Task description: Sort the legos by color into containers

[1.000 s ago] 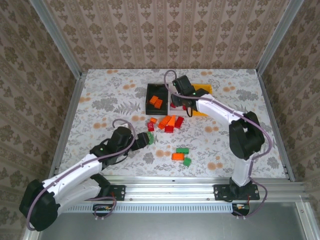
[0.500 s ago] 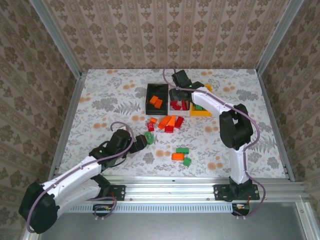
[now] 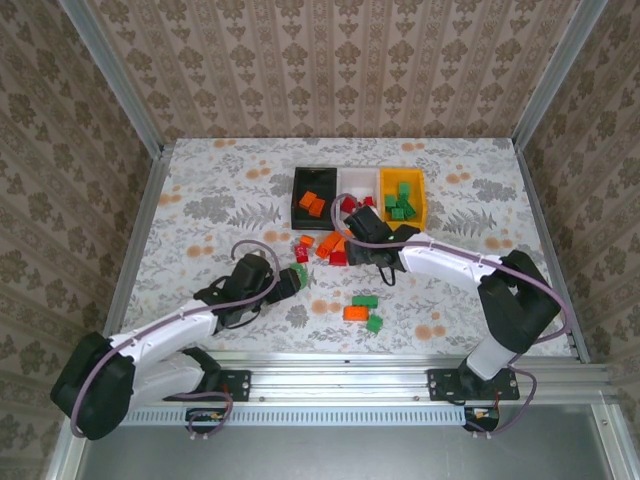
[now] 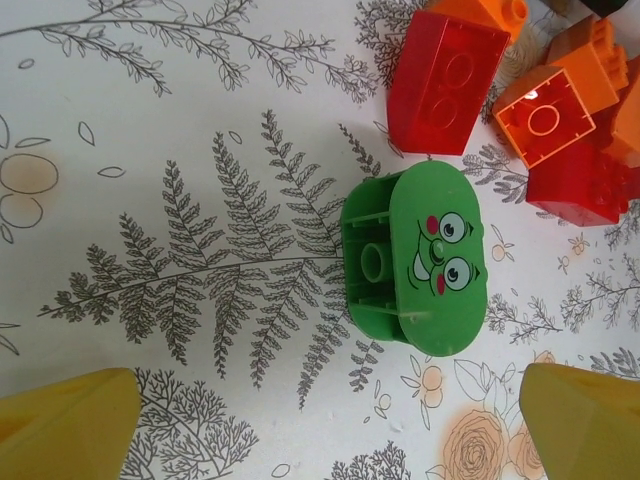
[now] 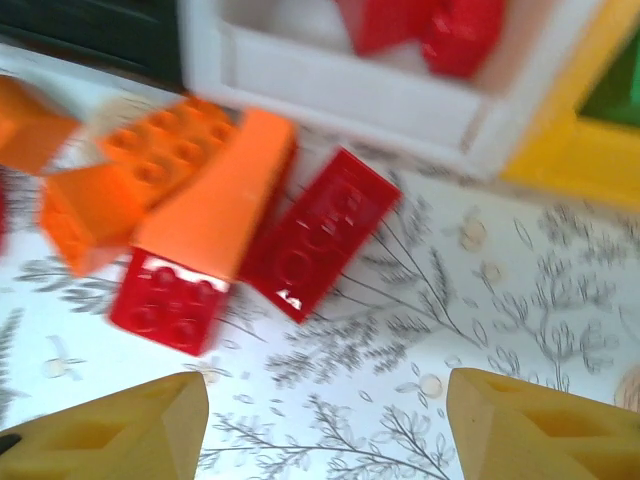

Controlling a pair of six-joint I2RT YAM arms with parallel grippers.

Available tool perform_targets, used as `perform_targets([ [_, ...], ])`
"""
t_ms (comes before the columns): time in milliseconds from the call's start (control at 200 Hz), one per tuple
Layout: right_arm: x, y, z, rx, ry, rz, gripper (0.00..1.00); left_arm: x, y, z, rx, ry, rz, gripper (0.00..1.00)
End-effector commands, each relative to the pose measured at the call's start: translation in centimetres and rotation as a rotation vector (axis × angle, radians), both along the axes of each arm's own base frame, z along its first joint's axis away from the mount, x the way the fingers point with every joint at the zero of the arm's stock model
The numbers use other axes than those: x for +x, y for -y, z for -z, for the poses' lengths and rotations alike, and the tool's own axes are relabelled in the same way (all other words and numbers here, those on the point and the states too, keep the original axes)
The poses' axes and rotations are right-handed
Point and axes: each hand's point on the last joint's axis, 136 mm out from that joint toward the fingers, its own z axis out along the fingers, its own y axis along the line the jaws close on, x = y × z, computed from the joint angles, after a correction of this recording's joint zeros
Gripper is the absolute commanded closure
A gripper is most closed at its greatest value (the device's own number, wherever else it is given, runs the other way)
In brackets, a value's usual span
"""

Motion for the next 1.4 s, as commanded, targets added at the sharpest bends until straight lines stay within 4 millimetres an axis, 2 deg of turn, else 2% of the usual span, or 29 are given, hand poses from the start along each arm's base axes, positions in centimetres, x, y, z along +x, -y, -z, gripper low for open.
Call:
perform_targets([
  [0,1.3,0.5,0.4,0.061,0.017,0.136,0.32,0.8,1.1,-1.3,-0.050,0.022,0.008,0.00],
  [245,4.9,1.2,2.6,0.060,0.009,0.302,0.31,0.4,0.8,-1.3,-0.054,0.022,-0.001,0.00],
  [380,5.7,0.8,3.3,0.059,0.007,0.316,0.32,0.2,0.1,-1.5,-0.044,0.034,-0.013,0.00],
  [890,5.9,-1.2,4.7,0.099,-0.051,0.248,0.30,0.0,-0.5,-1.1,-0.030,0.036,-0.018,0.00],
  [1260,5.5,-1.0,5.9,0.086,-0.083,0.254,0.31,-0.2,-0.2,-0.6,-0.024,0.015,-0.003,0.00],
  [1395,4.6,0.1,5.4,0.089,-0.067,0.271,0.34,-0.2,0.0,-0.8,-0.032,0.012,0.003,0.00],
])
